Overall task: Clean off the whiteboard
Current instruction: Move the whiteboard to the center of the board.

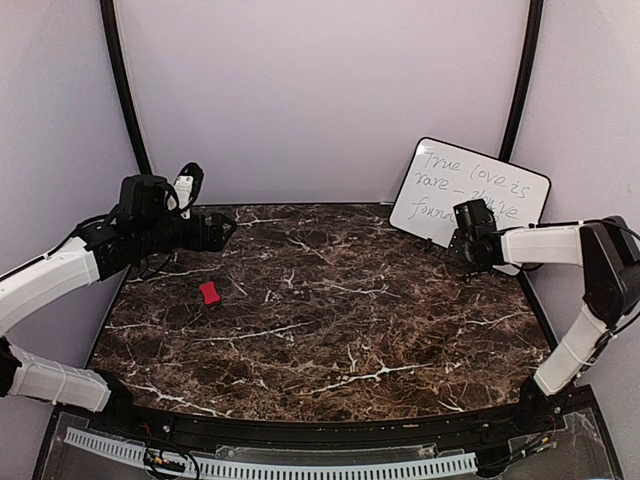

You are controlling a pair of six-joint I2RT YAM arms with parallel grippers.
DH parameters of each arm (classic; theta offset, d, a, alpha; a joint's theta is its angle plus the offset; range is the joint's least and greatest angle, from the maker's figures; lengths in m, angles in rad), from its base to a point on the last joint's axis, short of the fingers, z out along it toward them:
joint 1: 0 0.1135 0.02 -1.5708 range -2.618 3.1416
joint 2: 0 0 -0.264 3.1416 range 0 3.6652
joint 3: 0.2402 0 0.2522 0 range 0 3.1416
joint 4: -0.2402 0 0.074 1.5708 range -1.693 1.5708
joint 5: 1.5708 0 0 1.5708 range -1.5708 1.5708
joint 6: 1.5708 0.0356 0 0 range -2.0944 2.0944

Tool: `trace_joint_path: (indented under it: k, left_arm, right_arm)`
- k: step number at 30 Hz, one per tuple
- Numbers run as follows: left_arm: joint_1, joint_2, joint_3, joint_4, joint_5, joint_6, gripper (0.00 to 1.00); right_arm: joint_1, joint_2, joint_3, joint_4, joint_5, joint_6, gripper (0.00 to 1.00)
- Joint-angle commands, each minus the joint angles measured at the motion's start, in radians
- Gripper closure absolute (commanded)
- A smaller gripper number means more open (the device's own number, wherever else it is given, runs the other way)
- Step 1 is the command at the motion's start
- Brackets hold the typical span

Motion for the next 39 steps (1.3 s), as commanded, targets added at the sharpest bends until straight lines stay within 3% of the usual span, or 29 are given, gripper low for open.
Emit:
trace_joint_path:
  k: [1, 7, 21, 39]
  left_arm:
    - [-0.003, -0.036, -0.037, 0.06, 0.019, 0.014, 0.01]
    - [-0.003, -0.021, -0.048, 0.068, 0.019, 0.005, 0.01]
    - [-0.003, 0.002, -0.05, 0.073, 0.018, -0.005, 0.01]
    - [-0.003, 0.014, -0.049, 0.074, 0.019, -0.009, 0.01]
  right_arm:
    - [-0.019, 0.034, -0.005, 0.059, 0.025, 0.029, 0.28]
    - [-0.048, 0.108, -0.007, 0.09, 0.033, 0.013, 0.38]
    - [-0.107, 0.2, 0.034, 0.046, -0.019, 0.027, 0.33]
    - [-0.128, 0.311, 0.17, -0.058, -0.028, 0.041, 0.36]
